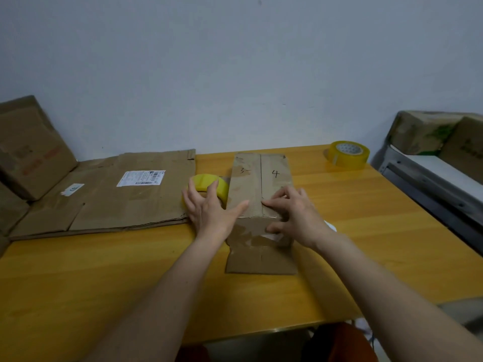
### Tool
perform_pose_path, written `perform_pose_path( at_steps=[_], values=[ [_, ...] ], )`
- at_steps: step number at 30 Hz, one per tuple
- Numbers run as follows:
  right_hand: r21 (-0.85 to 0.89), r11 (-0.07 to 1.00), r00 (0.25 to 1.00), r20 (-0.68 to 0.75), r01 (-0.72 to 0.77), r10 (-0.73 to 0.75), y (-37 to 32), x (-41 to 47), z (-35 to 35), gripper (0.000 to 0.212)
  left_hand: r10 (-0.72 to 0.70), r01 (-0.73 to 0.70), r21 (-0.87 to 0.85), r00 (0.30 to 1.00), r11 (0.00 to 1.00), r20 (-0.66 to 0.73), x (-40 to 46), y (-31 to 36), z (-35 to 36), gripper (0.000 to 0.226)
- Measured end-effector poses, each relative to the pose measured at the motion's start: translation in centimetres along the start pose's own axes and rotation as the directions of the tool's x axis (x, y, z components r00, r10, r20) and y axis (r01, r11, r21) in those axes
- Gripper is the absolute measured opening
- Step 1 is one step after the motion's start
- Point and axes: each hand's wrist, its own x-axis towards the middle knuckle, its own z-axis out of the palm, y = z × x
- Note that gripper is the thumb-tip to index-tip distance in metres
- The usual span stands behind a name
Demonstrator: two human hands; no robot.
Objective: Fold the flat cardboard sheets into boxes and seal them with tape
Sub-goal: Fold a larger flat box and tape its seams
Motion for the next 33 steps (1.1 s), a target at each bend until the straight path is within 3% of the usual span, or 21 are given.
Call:
perform_pose_path(
  at_steps=[4, 8, 12, 16, 22, 25, 28, 33],
  values=[
    [-0.067, 0.998, 0.998, 0.062, 0.004, 0.001, -0.6, -0.1, -0.7, 0.06, 0.008, -0.011, 0.052, 0.999, 0.999, 0.042, 0.8, 1.3, -0.1, 0.103],
    [-0.018, 1.0, 0.999, 0.026, 0.026, -0.026, -1.7, -0.1, -1.9, 0.025, -0.025, 0.025, 0.011, 1.0, 1.0, 0.016, 1.8, 2.4, 0.5, 0.097],
    [-0.06, 0.983, 0.97, 0.182, 0.172, -0.159, -2.9, -0.6, -0.6, 0.044, 0.016, -0.017, 0.124, 1.0, 0.992, 0.009, 1.9, 2.1, 1.6, 0.094],
    [-0.168, 0.982, 0.953, 0.301, 0.082, -0.028, -2.2, 2.1, 0.1, 0.051, 0.032, -0.031, 0.149, 0.999, 0.988, -0.004, 2.0, 1.7, 1.6, 0.099],
    [-0.354, 0.935, 0.94, 0.322, 0.012, 0.11, -0.6, 5.6, 0.4, 0.057, 0.061, -0.062, 0.185, 0.998, 0.981, 0.016, 1.8, 1.8, 1.2, 0.098],
    [-0.336, 0.94, 0.948, 0.314, 0.053, 0.059, -1.3, 4.2, 1.3, 0.059, 0.038, -0.058, 0.211, 0.994, 0.976, 0.099, 3.2, 1.7, 0.6, 0.098],
    [-0.324, 0.941, 0.954, 0.301, 0.097, 0.006, -1.6, 3.7, 1.9, 0.06, 0.016, -0.033, 0.282, 0.998, 0.959, 0.064, 3.6, 2.3, 0.9, 0.103],
    [-0.356, 0.935, 0.95, 0.297, 0.013, 0.1, -0.5, 8.1, 2.0, 0.059, 0.101, -0.115, 0.337, 0.993, 0.935, 0.059, 3.5, 2.6, 1.6, 0.107]
  ],
)
